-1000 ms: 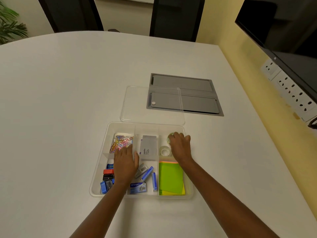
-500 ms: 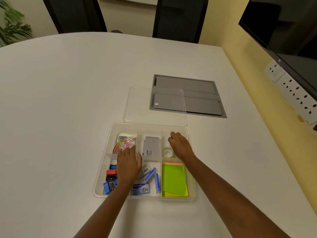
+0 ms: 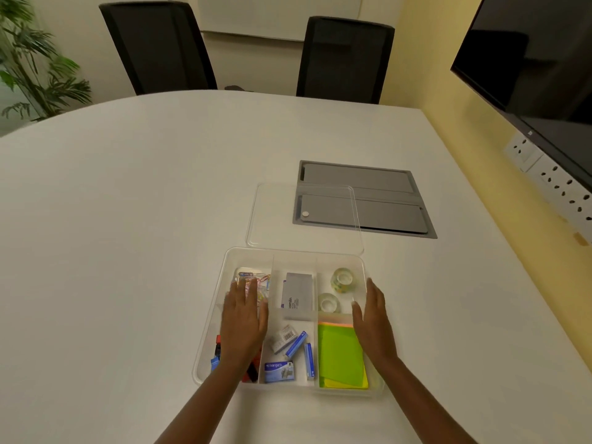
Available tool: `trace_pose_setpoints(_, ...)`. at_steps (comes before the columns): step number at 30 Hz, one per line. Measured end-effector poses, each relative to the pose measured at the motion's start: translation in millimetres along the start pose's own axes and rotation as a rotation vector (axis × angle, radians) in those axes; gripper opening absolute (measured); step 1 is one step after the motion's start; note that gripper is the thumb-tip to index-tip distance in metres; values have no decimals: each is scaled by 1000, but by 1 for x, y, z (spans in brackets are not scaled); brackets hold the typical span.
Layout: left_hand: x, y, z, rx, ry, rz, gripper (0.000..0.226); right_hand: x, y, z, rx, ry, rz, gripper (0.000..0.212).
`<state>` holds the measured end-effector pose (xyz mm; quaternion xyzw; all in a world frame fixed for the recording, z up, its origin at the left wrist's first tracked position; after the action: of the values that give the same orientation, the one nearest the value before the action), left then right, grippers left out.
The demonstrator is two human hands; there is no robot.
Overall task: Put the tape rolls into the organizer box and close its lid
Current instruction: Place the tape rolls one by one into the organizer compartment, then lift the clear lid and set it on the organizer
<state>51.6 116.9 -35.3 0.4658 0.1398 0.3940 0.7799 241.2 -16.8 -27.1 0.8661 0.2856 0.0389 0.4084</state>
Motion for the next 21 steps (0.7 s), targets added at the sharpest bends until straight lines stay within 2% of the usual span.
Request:
trace_pose_setpoints(5, -9, 25, -18, 155, 102, 68, 64, -5, -2, 10, 62, -98, -61, 50)
trace_pose_setpoints(8, -10, 24, -25, 50, 179, 56, 56, -4, -1, 8, 60, -127, -33, 48)
trace_pose_setpoints(11, -3, 20, -30, -59, 214, 63, 58, -2, -1, 5, 21, -133, -16, 49)
trace_pose_setpoints(21, 22, 17, -34, -50, 187, 36, 59, 23, -2, -5, -53, -125, -21, 56)
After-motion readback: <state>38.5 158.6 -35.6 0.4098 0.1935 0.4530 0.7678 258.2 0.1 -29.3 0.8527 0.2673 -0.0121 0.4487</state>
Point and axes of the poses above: each hand's wrist, its own x-axis towards the middle knuckle, its own y-axis out of the back of the hand, z = x × y, the point moved 2 cm from there along x, towards the middle knuckle, and after that the axes turned 14 degrees about -y, right-handed, at the moved point
